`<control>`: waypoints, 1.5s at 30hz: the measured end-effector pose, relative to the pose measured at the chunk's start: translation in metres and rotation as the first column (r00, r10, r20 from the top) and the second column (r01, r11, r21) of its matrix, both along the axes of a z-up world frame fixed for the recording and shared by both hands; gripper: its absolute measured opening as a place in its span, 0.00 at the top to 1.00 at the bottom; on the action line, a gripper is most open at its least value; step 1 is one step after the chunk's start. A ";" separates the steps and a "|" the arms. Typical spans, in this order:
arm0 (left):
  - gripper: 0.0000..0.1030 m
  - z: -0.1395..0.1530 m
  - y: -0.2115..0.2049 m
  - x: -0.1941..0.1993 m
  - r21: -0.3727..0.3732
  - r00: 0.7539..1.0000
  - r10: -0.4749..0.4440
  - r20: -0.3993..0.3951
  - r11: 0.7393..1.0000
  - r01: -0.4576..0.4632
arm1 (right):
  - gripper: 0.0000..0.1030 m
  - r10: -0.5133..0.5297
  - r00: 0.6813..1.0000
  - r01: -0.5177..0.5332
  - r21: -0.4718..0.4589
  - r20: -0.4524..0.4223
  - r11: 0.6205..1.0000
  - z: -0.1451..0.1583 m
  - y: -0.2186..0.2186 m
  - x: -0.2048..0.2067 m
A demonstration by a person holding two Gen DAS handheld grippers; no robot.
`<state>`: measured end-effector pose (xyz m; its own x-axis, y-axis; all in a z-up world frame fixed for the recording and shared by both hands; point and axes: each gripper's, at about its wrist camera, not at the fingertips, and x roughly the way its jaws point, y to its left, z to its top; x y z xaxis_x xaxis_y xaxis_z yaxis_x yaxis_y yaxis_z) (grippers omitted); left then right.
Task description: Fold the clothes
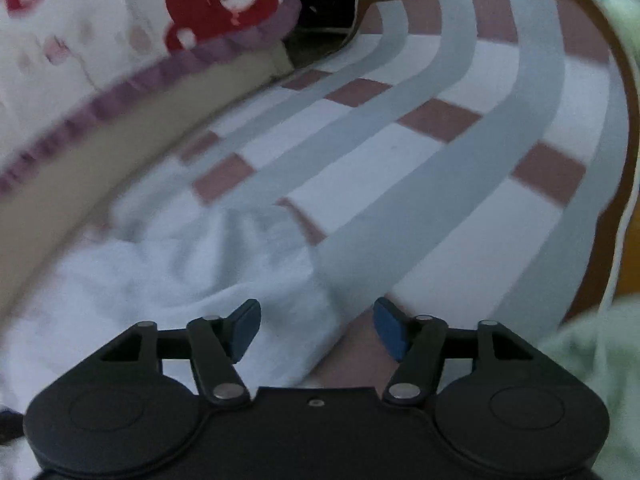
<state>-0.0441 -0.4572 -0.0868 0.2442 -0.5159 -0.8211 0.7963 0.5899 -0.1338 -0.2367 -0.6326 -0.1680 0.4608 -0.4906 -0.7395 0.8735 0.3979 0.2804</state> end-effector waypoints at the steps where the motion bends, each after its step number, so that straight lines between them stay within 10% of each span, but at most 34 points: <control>1: 0.36 -0.002 -0.006 0.002 -0.002 1.000 -0.005 -0.011 1.000 0.005 | 0.32 0.038 0.999 -0.038 -0.031 -0.001 0.999 -0.002 -0.002 0.004; 5: 0.36 -0.014 -0.021 0.012 0.032 1.000 -0.001 -0.006 0.999 0.001 | 0.87 0.280 0.960 -0.281 -0.117 -0.026 0.952 -0.005 0.007 0.026; 18: 0.24 -0.017 0.001 0.044 -0.042 0.999 0.039 -0.033 0.998 -0.040 | 0.89 0.388 0.920 -0.376 -0.423 -0.061 0.825 0.065 0.054 0.046; 21: 0.20 -0.016 0.026 0.058 -0.106 0.991 0.109 -0.074 0.987 -0.117 | 0.89 0.558 0.821 -0.535 -0.506 -0.122 0.677 0.077 0.093 0.075; 23: 0.20 -0.021 0.039 0.064 -0.118 0.986 0.134 -0.103 0.982 -0.146 | 0.89 0.676 0.699 -0.688 -0.480 -0.234 0.545 0.066 0.123 0.099; 26: 0.20 -0.025 0.049 0.065 -0.106 0.986 0.131 -0.101 0.984 -0.141 | 0.90 0.726 0.611 -0.783 -0.376 -0.315 0.495 0.040 0.147 0.113; 32: 0.19 -0.016 0.049 0.050 -0.185 0.995 0.051 -0.083 0.981 -0.066 | 0.63 0.803 0.583 -0.809 -0.180 -0.128 0.559 0.032 0.136 0.081; 36: 0.11 -0.003 0.021 0.026 -0.200 0.998 -0.069 -0.012 0.978 0.065 | 0.48 0.741 0.668 -0.737 -0.189 -0.061 0.649 0.039 0.130 0.038; 42: 0.08 -0.014 -0.048 -0.014 -0.067 0.962 -0.261 0.074 0.962 0.266 | 0.47 0.666 0.681 -0.731 -0.228 -0.306 0.643 0.025 0.134 0.038; 45: 0.05 -0.043 -0.082 -0.031 0.131 0.931 -0.318 0.178 0.946 0.298 | 0.48 0.623 0.684 -0.726 -0.269 -0.380 0.633 0.016 0.133 0.049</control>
